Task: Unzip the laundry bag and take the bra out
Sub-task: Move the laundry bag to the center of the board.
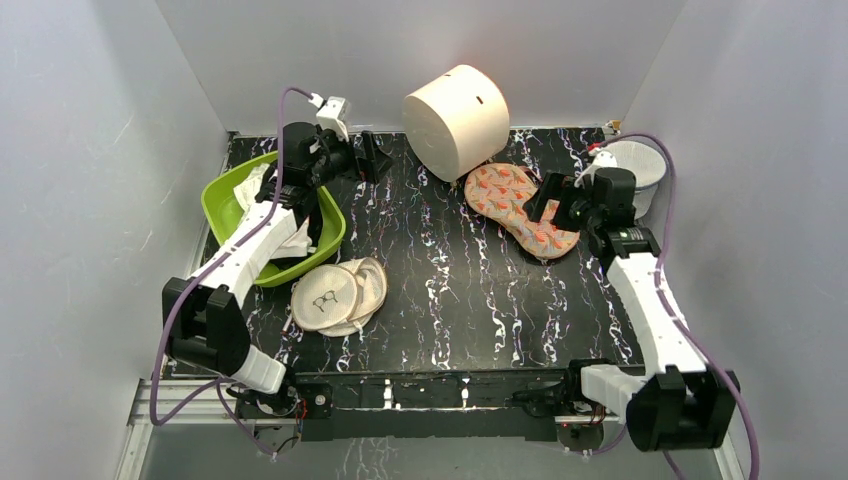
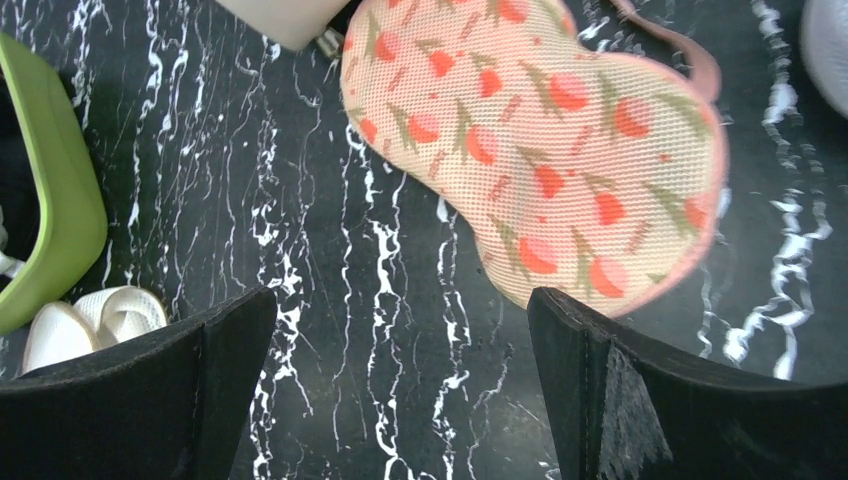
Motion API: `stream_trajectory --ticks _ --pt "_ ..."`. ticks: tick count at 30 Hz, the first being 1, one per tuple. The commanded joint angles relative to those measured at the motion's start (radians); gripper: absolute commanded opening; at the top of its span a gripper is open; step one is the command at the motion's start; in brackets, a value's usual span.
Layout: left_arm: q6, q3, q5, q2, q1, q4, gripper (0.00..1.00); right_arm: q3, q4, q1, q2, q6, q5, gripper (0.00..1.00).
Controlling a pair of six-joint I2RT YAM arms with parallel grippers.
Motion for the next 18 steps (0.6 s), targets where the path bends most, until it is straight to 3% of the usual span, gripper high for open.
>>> stream_trajectory --ticks 1,5,12,18 --pt "-0.038 0.017 0.136 0.032 -0.009 0.062 0.98 0.014 0.147 0.000 0.120 0.020 -0.147 0.98" --pt "-0.055 0.014 0.180 0.059 -0.021 0.085 0.98 0.063 0.171 0.019 0.255 0.016 -0.135 0.98" --pt "-0.069 0.021 0.206 0.084 -0.032 0.088 0.98 0.232 0.039 0.023 0.513 -0.028 0.067 0.98" --pt "-0.078 0.028 0.229 0.090 -0.035 0.087 0.98 0.165 0.066 0.034 0.592 -0.019 0.031 0.98"
